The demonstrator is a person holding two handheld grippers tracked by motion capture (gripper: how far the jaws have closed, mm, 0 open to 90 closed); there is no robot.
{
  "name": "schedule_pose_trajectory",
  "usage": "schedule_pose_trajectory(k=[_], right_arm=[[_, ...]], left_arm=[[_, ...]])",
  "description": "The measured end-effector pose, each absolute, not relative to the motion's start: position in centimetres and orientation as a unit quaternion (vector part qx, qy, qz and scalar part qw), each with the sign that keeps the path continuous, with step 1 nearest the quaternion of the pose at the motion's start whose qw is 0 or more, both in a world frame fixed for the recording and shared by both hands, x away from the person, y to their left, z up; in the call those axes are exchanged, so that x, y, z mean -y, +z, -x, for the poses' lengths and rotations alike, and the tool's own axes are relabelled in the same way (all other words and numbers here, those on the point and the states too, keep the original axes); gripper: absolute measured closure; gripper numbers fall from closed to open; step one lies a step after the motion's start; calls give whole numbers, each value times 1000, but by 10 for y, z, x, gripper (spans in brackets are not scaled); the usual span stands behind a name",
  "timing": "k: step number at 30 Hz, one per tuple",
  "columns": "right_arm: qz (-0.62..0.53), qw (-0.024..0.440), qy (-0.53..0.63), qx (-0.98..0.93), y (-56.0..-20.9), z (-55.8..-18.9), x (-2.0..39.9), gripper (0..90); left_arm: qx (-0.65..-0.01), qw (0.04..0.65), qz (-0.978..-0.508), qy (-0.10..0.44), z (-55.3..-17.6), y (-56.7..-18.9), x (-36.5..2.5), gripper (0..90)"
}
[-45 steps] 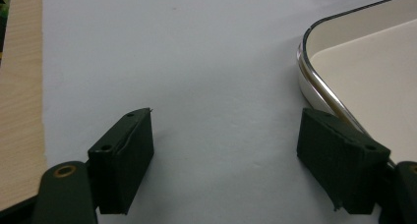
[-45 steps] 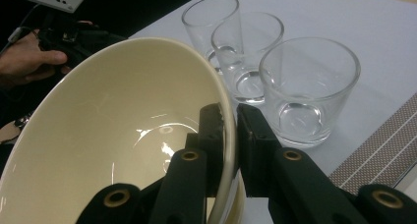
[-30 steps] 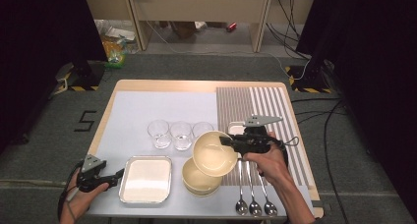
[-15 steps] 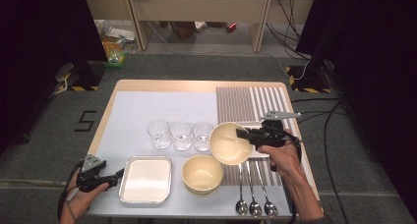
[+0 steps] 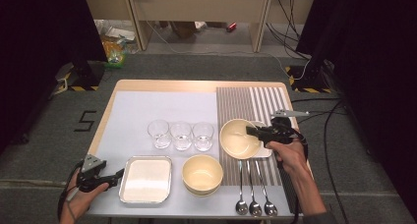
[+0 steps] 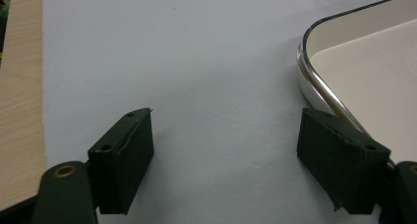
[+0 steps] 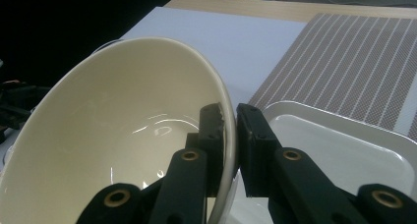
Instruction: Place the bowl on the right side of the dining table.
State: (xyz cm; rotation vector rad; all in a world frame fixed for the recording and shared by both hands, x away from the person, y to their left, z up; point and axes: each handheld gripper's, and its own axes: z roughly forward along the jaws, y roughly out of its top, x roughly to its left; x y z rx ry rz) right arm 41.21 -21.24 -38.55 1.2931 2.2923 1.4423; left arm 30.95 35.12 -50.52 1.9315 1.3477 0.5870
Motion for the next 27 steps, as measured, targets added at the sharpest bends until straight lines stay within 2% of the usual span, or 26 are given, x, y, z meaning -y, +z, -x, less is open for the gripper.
schedule_pose_trajectory(k=[27], right_arm=[[-498, 67, 448, -739, -428, -444, 243, 817]], left_arm=[[-520, 349, -746, 227, -309, -505, -351, 205]])
